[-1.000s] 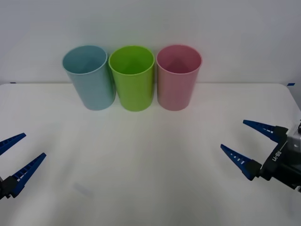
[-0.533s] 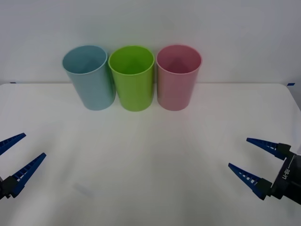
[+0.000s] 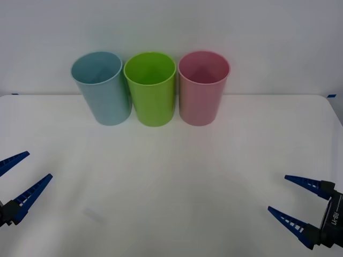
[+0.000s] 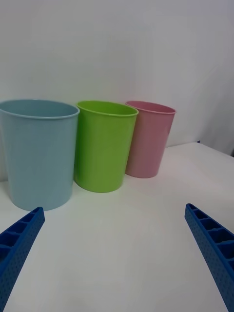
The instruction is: Grasp the object on the table and drop it into the matching bin: aluminum can to the light blue bin, PET bottle to the pink bin.
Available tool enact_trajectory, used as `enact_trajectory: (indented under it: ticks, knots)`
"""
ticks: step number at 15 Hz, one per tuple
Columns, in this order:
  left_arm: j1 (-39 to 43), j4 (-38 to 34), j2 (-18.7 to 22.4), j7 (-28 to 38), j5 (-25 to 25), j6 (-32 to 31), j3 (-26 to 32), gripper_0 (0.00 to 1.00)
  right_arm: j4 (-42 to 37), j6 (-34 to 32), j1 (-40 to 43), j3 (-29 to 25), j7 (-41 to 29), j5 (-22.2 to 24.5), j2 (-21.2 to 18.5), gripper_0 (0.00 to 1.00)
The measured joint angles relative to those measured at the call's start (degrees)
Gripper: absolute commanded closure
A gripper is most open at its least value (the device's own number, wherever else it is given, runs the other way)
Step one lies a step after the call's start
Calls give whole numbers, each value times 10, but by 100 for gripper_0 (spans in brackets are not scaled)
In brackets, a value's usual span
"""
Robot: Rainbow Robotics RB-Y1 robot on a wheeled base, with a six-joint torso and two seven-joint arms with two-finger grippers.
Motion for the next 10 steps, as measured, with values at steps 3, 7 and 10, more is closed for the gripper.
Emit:
enact_trajectory:
  ticks: [3,7,10]
  knots:
    - [0,0,0,0,0,0,0,0,34,-30,0,-9,15,-1,1,0]
    - [0,0,0,0,0,0,0,0,59,-56,0,-13,28,0,3,0]
    - [0,0,0,0,0,0,0,0,60,-58,-1,-13,31,0,5,0]
